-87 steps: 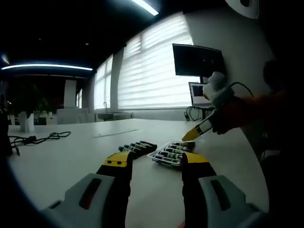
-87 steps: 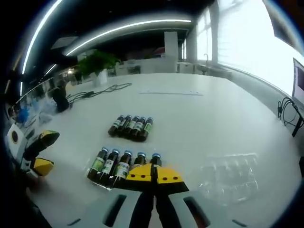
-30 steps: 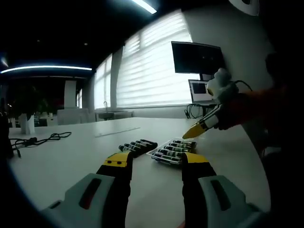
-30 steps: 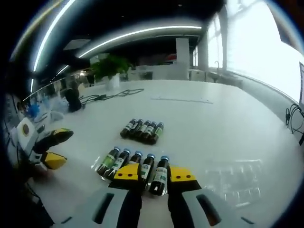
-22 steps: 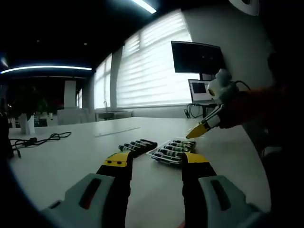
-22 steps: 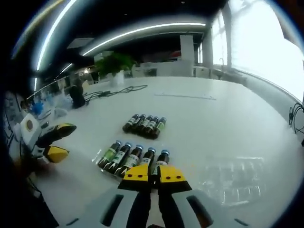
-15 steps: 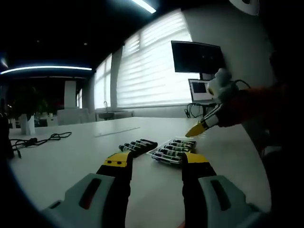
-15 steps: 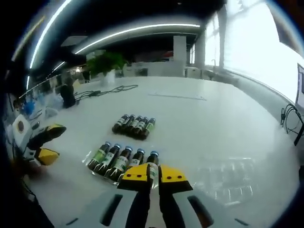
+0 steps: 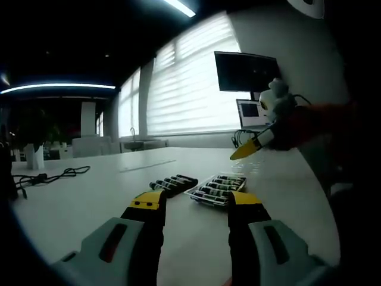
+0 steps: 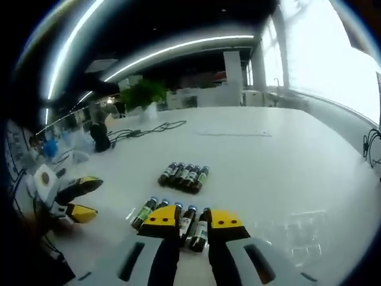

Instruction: Grip medicine bottles put into box

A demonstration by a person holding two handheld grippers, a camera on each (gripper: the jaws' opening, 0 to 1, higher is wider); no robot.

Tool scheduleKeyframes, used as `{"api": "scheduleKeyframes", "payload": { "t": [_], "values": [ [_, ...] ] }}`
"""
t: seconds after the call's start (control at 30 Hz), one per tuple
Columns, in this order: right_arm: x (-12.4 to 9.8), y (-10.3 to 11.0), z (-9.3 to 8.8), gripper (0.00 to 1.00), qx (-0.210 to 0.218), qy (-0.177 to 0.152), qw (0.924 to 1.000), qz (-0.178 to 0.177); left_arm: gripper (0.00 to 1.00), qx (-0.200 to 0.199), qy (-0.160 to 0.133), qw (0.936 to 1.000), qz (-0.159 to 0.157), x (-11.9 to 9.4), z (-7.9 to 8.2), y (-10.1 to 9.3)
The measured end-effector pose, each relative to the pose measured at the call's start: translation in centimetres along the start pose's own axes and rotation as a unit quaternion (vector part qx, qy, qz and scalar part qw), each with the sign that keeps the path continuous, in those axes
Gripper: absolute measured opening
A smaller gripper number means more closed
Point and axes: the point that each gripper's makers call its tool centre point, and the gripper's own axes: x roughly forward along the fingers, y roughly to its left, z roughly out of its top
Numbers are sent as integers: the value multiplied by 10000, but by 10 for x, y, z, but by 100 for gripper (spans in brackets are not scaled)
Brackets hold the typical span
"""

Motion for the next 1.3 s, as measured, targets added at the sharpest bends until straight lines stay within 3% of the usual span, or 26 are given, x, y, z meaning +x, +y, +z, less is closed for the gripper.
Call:
{"api": "scheduleKeyframes", "payload": {
  "t": [0.2,0.4,0.6,0.87,0.97,1.17,1.3],
  "values": [
    [6,-4,14,19,-472,135,9987,142,34,1,-12,10000,1,0,1,0],
    [21,2,25,22,-569,267,9965,556,34,-4,-39,10000,30,-1,2,1],
    [39,3,30,19,-381,482,9959,663,34,-8,-42,10000,-19,0,2,-1],
    [66,10,31,21,117,1079,9902,884,34,-27,-57,10000,-44,-1,2,-2],
    [80,6,29,21,324,1362,9866,843,34,-34,-74,9999,-60,-1,3,-3],
    [107,-8,25,17,-88,1760,9828,560,34,-55,-124,9999,-60,-2,4,-2],
    [118,-6,22,15,15,1998,9787,479,34,-48,-137,9998,-104,-3,5,-4]
  ]
}}
